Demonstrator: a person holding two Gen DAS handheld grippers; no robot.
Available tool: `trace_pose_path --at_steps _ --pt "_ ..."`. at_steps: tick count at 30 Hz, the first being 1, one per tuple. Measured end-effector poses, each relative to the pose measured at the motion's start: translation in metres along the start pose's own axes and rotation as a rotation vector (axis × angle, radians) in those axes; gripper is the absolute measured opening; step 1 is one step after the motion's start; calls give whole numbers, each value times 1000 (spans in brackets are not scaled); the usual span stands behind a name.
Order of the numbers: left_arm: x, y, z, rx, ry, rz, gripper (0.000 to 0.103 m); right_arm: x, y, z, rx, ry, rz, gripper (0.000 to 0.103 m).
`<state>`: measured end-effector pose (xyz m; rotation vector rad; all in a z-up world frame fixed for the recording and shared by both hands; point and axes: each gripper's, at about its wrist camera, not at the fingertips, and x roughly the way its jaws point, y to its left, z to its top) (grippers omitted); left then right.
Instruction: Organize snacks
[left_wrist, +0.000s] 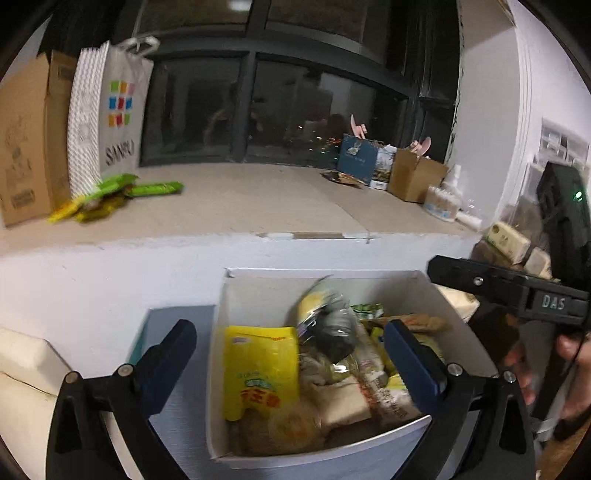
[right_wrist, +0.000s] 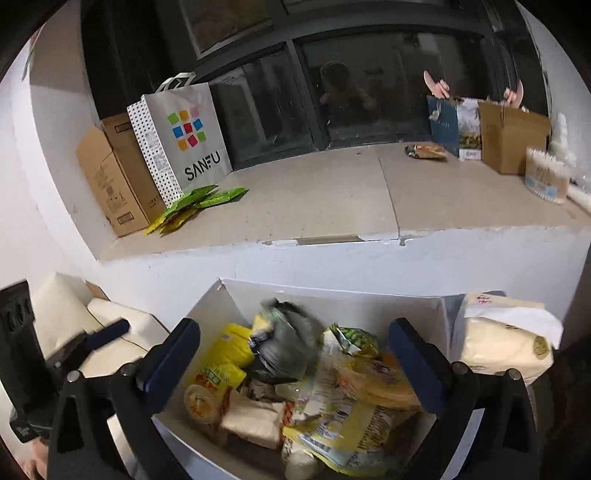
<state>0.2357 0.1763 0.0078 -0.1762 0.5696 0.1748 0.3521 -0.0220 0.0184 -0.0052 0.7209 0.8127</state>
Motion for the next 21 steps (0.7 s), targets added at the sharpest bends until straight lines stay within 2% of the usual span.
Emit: trace_pose_path --at_steps 3,7,9,13,17,21 --pt "-16 -8 0 14 -30 38 103 -15 10 -4 -58 -35 -42 103" --pt "-42 -20 -4 17 -80 27 103 -43 29 -16 -163 -102 -114 103" --pt "-53 -25 -9 25 -97 31 103 -56 34 -21 -185 -123 -124 103" --pt "-72 -34 -19 24 -67 26 103 -86 39 -38 -186 -131 -67 103" --pt "-103 -44 -40 0 -62 -22 103 -119 38 -64 -182 -140 -24 103" --pt "-133 -53 -61 -9 -49 -9 103 -149 31 -97 -138 -129 31 103"
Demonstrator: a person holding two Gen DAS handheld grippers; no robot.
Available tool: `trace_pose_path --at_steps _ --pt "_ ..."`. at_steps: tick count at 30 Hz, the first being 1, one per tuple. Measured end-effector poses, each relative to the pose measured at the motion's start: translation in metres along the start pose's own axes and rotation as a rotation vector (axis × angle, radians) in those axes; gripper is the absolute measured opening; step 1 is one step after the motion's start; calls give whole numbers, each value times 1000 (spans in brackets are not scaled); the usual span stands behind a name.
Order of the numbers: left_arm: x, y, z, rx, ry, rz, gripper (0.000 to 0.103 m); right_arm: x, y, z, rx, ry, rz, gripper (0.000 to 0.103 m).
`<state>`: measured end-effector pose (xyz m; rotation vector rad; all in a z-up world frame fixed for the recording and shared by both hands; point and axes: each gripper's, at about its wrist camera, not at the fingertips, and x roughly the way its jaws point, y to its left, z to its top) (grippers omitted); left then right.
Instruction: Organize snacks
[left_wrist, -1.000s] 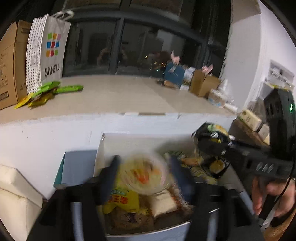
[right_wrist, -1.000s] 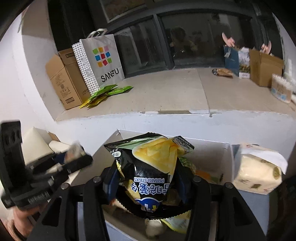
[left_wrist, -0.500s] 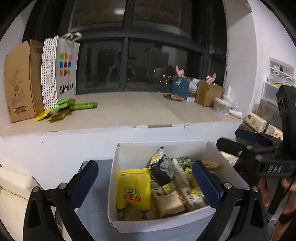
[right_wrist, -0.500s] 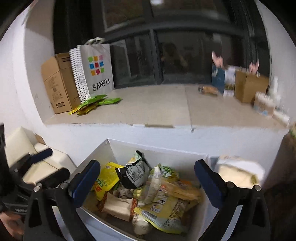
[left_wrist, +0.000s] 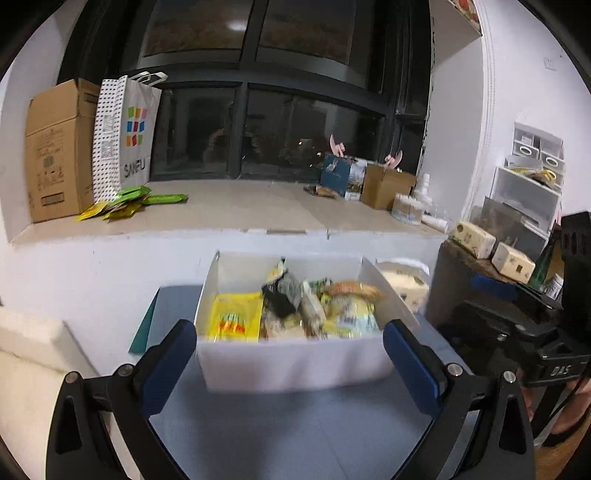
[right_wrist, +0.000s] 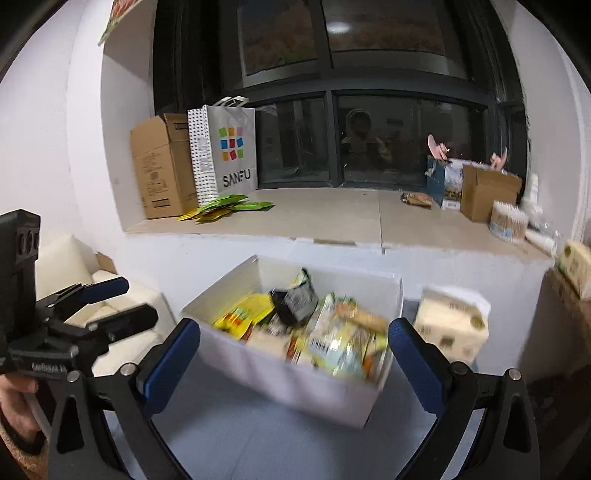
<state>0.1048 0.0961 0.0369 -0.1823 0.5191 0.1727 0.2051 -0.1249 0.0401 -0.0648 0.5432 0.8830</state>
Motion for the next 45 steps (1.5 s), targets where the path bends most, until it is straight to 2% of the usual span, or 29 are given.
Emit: trace_pose_path --at_steps 3,10,14,20,45 --pt "-24 -11 -17 21 -9 16 103 -21 -3 -20 42 13 37 103" --pt "-68 -39 -47 31 -15 20 103 -69 5 -51 44 -17 -8 103" --pt "-77 -50 -55 32 -9 14 103 -84 10 -60 54 -7 18 103" --pt "-81 -57 -58 41 4 20 103 -84 14 -63 17 -7 -48 103" --pt "-77 -53 -62 23 23 37 103 -84 17 -69 31 12 -33 103"
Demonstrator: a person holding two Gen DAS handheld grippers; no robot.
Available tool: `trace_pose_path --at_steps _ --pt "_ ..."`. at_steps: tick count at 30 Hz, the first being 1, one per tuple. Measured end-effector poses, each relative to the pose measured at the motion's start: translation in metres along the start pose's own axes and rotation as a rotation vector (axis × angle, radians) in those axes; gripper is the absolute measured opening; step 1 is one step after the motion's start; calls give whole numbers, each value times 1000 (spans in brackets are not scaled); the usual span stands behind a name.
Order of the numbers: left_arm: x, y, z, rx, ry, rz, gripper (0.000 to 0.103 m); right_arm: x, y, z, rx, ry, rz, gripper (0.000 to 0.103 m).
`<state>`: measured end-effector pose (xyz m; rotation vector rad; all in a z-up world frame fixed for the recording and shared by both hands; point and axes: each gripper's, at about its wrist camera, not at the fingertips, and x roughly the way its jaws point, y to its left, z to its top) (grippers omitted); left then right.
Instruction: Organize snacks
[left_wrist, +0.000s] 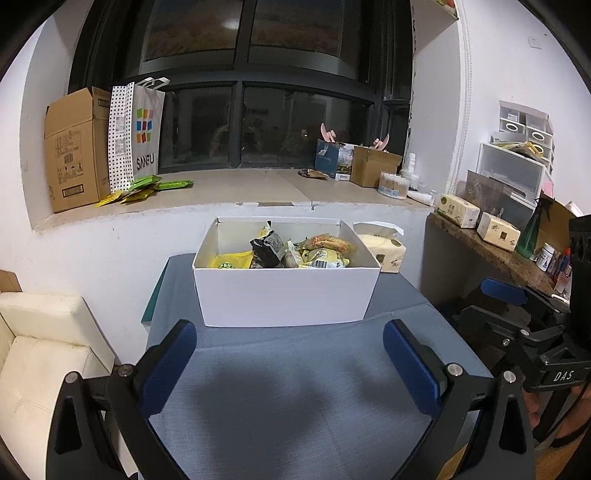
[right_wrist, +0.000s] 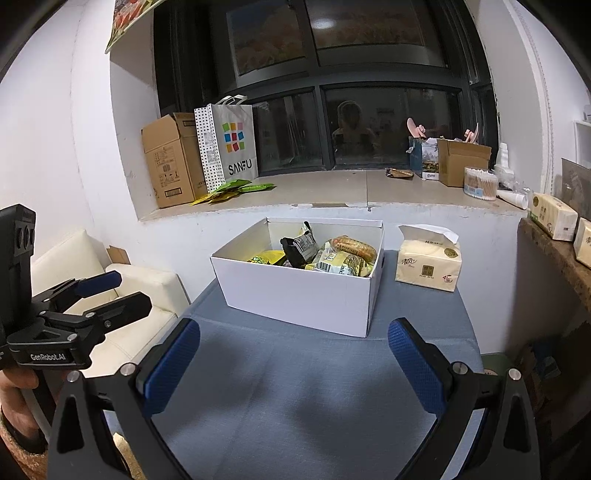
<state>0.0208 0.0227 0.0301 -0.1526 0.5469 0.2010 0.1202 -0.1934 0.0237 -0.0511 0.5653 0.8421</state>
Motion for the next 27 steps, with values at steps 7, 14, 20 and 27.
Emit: trace_pose_path --at_steps 7,14,20,27 --pt "0 -1 -2 3 2 0 103 0 1 -2 -2 3 -1 103" --pt "0 -1 -3 8 3 1 103 0 2 -2 -1 4 0 103" --pt "0 -3 -3 10 2 5 103 0 1 -2 -3 6 0 103" --pt "0 -4 -3 11 3 4 103 0 0 -2 -2 8 -1 103"
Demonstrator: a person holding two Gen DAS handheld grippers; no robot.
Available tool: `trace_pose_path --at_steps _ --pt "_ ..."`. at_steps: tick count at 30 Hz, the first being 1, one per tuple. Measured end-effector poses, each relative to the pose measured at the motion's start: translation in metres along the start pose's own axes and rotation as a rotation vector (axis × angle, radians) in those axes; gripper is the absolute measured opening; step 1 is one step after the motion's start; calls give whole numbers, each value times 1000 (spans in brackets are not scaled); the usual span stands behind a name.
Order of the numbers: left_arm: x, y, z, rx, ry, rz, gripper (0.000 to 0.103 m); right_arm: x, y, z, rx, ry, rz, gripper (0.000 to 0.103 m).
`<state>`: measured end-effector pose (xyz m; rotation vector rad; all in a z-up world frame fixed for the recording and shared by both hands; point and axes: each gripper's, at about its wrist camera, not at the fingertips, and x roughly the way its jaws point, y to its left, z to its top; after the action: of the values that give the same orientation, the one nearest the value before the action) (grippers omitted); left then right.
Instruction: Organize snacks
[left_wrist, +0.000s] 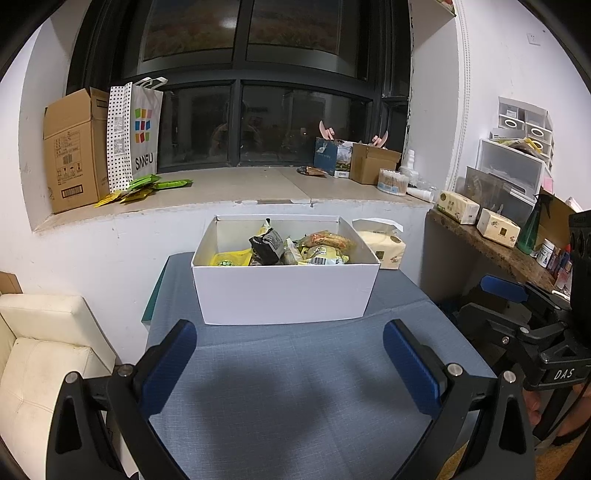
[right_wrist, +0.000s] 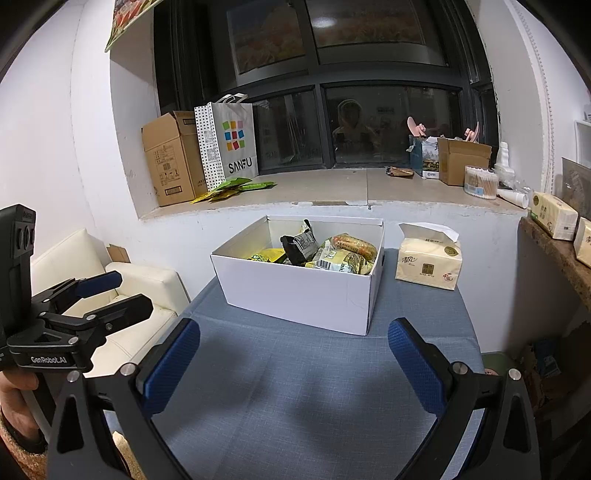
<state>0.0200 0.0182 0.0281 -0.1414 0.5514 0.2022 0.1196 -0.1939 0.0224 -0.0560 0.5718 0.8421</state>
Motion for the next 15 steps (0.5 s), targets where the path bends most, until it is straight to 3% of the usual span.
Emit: trace_pose_path --at_steps 15 --pt "-1 1 0 -3 -4 -4 103 -1 1 0 -2 1 -1 103"
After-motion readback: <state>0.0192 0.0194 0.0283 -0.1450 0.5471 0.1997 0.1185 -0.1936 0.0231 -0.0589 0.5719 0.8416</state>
